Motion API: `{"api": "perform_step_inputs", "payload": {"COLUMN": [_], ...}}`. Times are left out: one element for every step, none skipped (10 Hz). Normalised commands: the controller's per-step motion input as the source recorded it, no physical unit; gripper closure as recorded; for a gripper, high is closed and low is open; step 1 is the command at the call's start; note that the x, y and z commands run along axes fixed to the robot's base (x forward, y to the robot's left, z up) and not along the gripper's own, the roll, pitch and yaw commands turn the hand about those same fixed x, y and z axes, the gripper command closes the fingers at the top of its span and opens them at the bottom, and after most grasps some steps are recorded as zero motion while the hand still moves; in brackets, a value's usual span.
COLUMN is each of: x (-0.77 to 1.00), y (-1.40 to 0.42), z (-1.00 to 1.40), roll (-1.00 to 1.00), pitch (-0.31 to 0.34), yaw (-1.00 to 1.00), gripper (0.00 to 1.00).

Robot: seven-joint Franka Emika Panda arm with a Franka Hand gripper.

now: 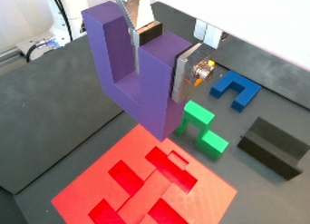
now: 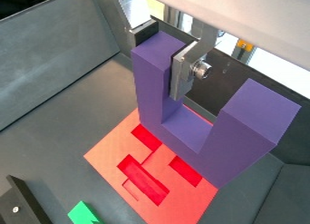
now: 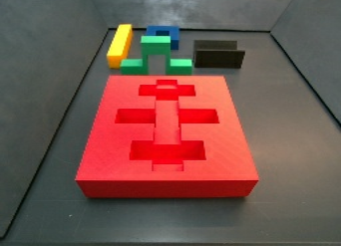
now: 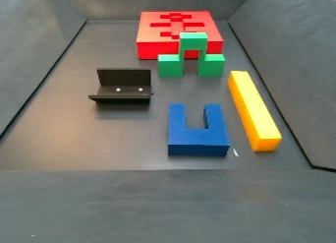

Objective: Pick up the purple object. Move up. Move to above the board. Insert the purple object.
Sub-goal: Insert the purple object.

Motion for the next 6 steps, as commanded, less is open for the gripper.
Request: {"api": "perform_step_inputs", "payload": {"x": [0.31,0.32,0.33,0.33,0.29,0.29], "y": [-0.60,-0.70,-0.73,-0.73,-0.69,-0.63], "z": [-0.85,-0.93,-0.92,-0.91,-0.93,-0.87], "roll": [0.03,0.12,0.13,0.14,0.12,0.08], "pitch": [-0.076,-0.083,-0.083,-0.083,-0.087,-0.084], "yaw": [0.00,0.00,0.00,0.00,0.00,0.00], "gripper": [1.00,1.00,1.00,1.00,1.00,1.00]}}
